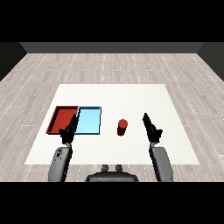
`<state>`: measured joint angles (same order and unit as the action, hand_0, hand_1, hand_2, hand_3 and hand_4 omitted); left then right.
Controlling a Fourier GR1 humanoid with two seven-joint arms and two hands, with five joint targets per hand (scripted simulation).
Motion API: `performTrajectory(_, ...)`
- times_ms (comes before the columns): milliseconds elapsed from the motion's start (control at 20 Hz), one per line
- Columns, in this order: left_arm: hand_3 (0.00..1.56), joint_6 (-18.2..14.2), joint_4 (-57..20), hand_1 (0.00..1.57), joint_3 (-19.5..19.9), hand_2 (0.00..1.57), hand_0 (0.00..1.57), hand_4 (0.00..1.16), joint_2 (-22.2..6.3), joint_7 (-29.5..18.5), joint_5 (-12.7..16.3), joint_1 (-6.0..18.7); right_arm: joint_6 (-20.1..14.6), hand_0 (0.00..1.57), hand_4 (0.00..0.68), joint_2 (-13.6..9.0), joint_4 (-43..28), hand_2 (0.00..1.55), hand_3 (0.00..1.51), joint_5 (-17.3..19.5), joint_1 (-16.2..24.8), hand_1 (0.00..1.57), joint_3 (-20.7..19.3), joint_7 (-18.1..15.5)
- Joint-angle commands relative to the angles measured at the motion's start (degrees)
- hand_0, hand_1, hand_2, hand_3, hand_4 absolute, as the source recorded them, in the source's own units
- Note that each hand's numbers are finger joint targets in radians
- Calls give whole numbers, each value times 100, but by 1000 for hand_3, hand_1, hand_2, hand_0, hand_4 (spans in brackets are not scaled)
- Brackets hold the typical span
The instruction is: Pick the red can and put it in the red box
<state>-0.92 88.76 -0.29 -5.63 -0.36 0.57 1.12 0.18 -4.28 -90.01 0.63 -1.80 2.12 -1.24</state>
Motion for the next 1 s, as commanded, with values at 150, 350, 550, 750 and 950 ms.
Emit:
performTrajectory(150,0,144,139,0,38,0,0,0,65,171,110,-2,653,0,0,-465,-142,0,0,-524,492,0,-581,-122)
performTrajectory(350,0,200,808,0,139,0,0,0,212,-1336,286,121,944,0,0,-299,-547,0,0,-914,462,0,-679,-1378)
performTrajectory(550,0,454,443,0,263,0,0,0,154,-2048,380,-25,1278,0,0,-501,28,0,0,-982,385,0,-994,-2161)
performTrajectory(750,0,558,325,0,246,0,0,0,165,-2542,296,-319,1505,0,0,-601,-289,0,0,-979,776,0,-1048,-2211)
performTrajectory(950,0,208,185,0,144,0,0,0,362,-2377,41,57,1657,0,0,-611,4,0,0,-1080,614,0,-1273,-2266)
